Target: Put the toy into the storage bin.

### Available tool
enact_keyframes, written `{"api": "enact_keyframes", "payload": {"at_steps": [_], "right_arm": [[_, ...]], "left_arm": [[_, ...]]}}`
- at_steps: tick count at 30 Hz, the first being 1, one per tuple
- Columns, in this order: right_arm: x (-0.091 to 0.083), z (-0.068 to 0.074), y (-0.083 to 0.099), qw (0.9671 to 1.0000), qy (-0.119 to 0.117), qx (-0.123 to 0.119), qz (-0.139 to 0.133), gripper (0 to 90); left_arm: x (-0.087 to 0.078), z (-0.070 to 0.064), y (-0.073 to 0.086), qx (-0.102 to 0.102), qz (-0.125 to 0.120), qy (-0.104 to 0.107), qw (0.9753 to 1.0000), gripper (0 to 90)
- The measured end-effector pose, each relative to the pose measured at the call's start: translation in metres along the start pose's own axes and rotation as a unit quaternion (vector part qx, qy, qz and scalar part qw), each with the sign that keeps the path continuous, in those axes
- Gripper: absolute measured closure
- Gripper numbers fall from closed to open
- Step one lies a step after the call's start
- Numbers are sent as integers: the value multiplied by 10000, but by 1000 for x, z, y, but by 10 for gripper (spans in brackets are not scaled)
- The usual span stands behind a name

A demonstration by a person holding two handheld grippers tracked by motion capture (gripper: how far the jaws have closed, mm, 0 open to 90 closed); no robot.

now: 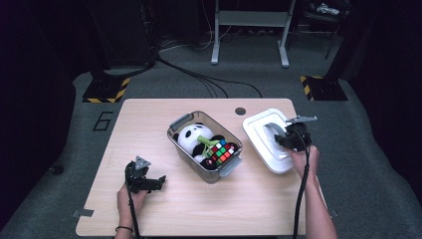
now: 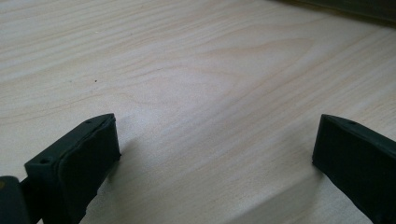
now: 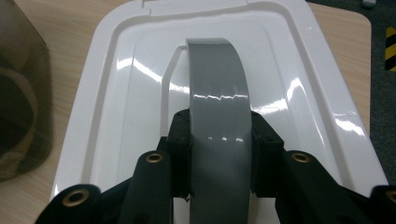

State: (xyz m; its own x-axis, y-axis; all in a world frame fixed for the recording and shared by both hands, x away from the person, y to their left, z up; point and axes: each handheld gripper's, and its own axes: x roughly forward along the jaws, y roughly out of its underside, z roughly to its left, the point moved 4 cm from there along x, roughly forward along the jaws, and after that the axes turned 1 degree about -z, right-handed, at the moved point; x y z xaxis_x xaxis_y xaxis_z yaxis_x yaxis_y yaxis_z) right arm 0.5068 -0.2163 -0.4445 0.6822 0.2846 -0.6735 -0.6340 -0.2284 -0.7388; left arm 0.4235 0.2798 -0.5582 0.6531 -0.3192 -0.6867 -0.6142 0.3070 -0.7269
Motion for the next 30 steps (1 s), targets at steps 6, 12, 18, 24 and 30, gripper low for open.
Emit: {"api": "enact_keyframes", "payload": {"at_steps": [6, 12, 18, 24, 30], "right_arm": [[-9, 3, -11, 9999, -13, -116, -81, 664], [-21, 9, -23, 9997, -41, -206, -146, 665], [-32, 14, -34, 9993, -50, -301, -201, 664], [-39, 20, -44, 9989, -111, -371, -250, 665], [-44, 27, -52, 9987, -168, -403, -269, 664]], "left_arm": [[0, 0, 0, 0, 1, 1, 10000, 6], [0, 0, 0, 0, 0, 1, 10000, 6], [0, 0, 0, 2, 1, 1, 10000, 6], [0, 0, 0, 0, 1, 1, 10000, 6], [0, 0, 0, 6, 2, 1, 10000, 6]]}}
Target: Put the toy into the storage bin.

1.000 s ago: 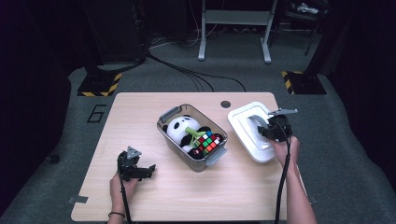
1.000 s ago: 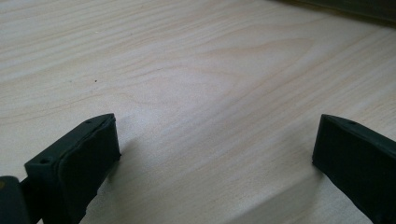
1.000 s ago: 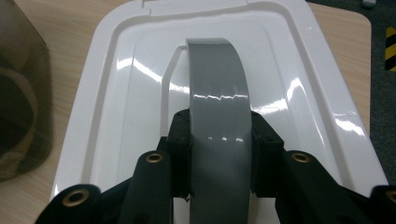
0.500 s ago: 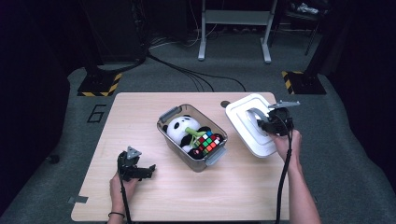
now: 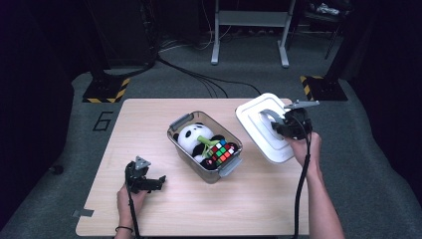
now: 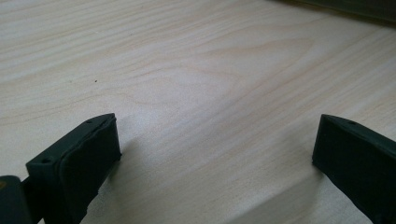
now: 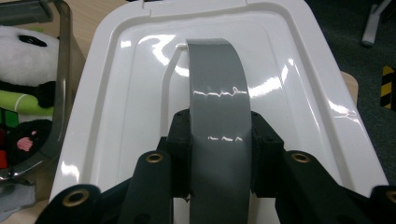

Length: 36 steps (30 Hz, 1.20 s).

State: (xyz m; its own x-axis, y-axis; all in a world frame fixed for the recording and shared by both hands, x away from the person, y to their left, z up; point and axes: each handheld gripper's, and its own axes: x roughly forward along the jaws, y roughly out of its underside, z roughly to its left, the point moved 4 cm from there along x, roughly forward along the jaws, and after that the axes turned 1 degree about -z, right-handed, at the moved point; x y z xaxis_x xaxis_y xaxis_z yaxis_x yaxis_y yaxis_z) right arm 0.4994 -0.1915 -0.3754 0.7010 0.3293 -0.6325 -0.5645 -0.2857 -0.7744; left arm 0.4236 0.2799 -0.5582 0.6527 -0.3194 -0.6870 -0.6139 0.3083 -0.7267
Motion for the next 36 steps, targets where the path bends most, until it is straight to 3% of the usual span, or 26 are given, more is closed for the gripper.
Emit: {"api": "enact_keyframes", "payload": {"at_steps": [21, 24, 25, 30, 36], "right_arm": [[-5, 26, -25, 9991, -286, -288, -87, 664], [-4, 31, -29, 9991, -329, -232, -95, 664], [-3, 31, -30, 9987, -355, -341, -97, 664], [-3, 40, -37, 9986, -426, -306, -108, 664], [-3, 52, -43, 9974, -552, -457, -121, 664]], "left_arm": [[0, 0, 0, -9, -2, 0, 10000, 6], [0, 0, 0, -7, -2, -1, 10000, 6], [0, 0, 0, -3, -1, -2, 10000, 6], [0, -1, 0, -35, -7, -1, 10000, 6], [1, -1, 0, -67, -57, -15, 10000, 7]]}}
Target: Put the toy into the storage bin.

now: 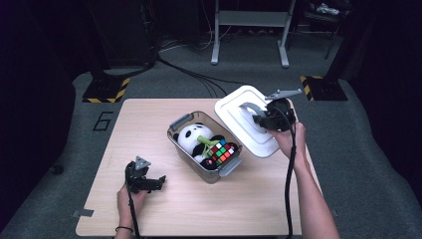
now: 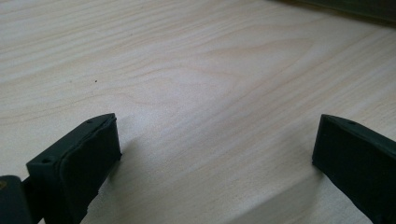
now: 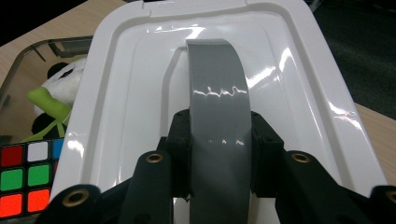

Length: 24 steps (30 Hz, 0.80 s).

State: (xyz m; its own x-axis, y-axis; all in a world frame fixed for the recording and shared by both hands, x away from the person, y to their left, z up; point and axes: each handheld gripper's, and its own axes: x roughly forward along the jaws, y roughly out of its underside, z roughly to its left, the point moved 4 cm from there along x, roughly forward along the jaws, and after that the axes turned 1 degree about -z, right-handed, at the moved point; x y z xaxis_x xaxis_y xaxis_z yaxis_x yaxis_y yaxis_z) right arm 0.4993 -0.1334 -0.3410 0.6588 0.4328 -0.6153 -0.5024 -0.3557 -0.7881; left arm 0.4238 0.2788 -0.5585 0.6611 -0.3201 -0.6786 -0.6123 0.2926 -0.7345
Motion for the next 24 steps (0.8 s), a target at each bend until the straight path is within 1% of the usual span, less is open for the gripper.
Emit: {"api": "enact_keyframes", "payload": {"at_steps": [1, 2, 5, 9, 10, 11, 12, 13, 14, 19, 22, 24], "right_arm": [[0, 2, -1, 10000, -6, 27, 6, 664], [1, 3, -2, 10000, -33, -65, 3, 665], [3, 7, -5, 10000, -84, -33, 17, 664], [5, 11, -9, 9998, -179, -67, 5, 664], [6, 13, -10, 9998, -185, -37, -4, 664], [7, 14, -10, 9997, -206, -99, 14, 664], [7, 15, -10, 9997, -209, -82, 43, 664], [9, 16, -11, 9997, -210, -149, 43, 665], [9, 17, -11, 9997, -205, -88, 61, 665], [8, 24, -14, 9995, -269, -128, 64, 665], [9, 29, -19, 9994, -292, -195, 77, 665], [10, 34, -22, 9991, -353, -199, 90, 664]], "left_arm": [[-1, 0, 0, 11, 43, 13, 10000, 7], [0, 0, 0, 3, 2, 3, 10000, 7], [-1, 1, 1, 70, 76, 15, 9999, 7], [-1, 1, 1, 75, 79, 17, 9999, 7], [-2, 1, 0, 76, 116, 29, 9999, 7], [-1, 1, 0, 77, 112, 31, 9999, 8], [-1, 1, 0, 88, 115, 39, 9999, 8], [-1, 1, 0, 97, 108, 30, 9999, 9], [-1, 1, 0, 79, 80, 15, 9999, 11], [-1, 0, 0, 78, 63, -3, 9999, 12], [-1, 1, 0, 115, 68, -5, 9999, 12], [-1, 1, 0, 96, 42, -10, 9999, 12]]}}
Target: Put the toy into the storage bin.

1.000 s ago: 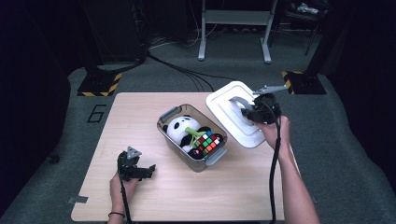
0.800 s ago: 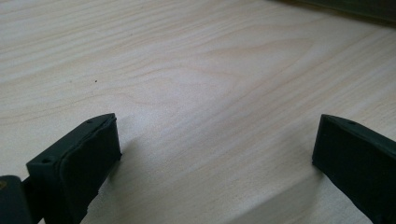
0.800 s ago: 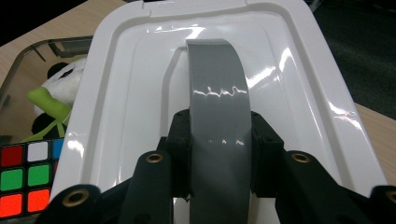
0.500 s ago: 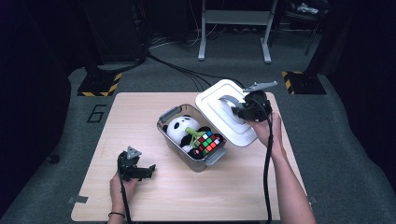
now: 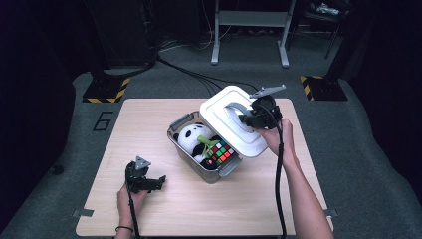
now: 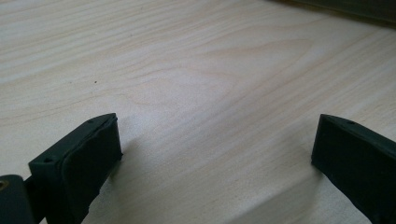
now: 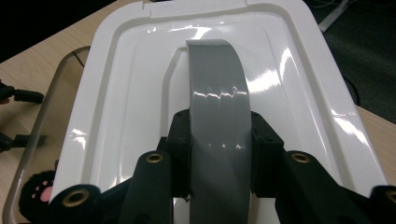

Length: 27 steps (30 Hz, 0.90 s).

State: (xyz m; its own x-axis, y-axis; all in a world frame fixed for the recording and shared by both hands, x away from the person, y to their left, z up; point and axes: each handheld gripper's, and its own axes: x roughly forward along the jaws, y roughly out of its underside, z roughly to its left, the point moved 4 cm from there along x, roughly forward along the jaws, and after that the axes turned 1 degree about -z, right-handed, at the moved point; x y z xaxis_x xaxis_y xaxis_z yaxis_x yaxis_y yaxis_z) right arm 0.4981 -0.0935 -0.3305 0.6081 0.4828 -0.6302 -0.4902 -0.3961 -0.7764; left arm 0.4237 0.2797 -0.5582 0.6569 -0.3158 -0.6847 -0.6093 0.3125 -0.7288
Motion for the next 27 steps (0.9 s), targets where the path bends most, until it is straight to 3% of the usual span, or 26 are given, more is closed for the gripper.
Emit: {"api": "enact_keyframes", "payload": {"at_steps": [5, 9, 15, 24, 27], "right_arm": [[6, 13, -9, 9999, -103, -20, 22, 664], [11, 20, -16, 9997, -245, 20, 20, 664], [23, 36, -20, 9992, -375, -90, 100, 665], [37, 53, -28, 9980, -510, -205, 325, 664], [44, 58, -30, 9975, -545, -146, 425, 664]], "left_arm": [[-1, 0, 0, -5, 32, 18, 10000, 13], [1, -1, 0, -74, -80, 5, 9999, 14], [1, -1, 0, -72, -81, 2, 9999, 16], [-1, 0, 0, 19, 18, 27, 10000, 16], [0, 0, 0, -3, 3, 27, 10000, 18]]}}
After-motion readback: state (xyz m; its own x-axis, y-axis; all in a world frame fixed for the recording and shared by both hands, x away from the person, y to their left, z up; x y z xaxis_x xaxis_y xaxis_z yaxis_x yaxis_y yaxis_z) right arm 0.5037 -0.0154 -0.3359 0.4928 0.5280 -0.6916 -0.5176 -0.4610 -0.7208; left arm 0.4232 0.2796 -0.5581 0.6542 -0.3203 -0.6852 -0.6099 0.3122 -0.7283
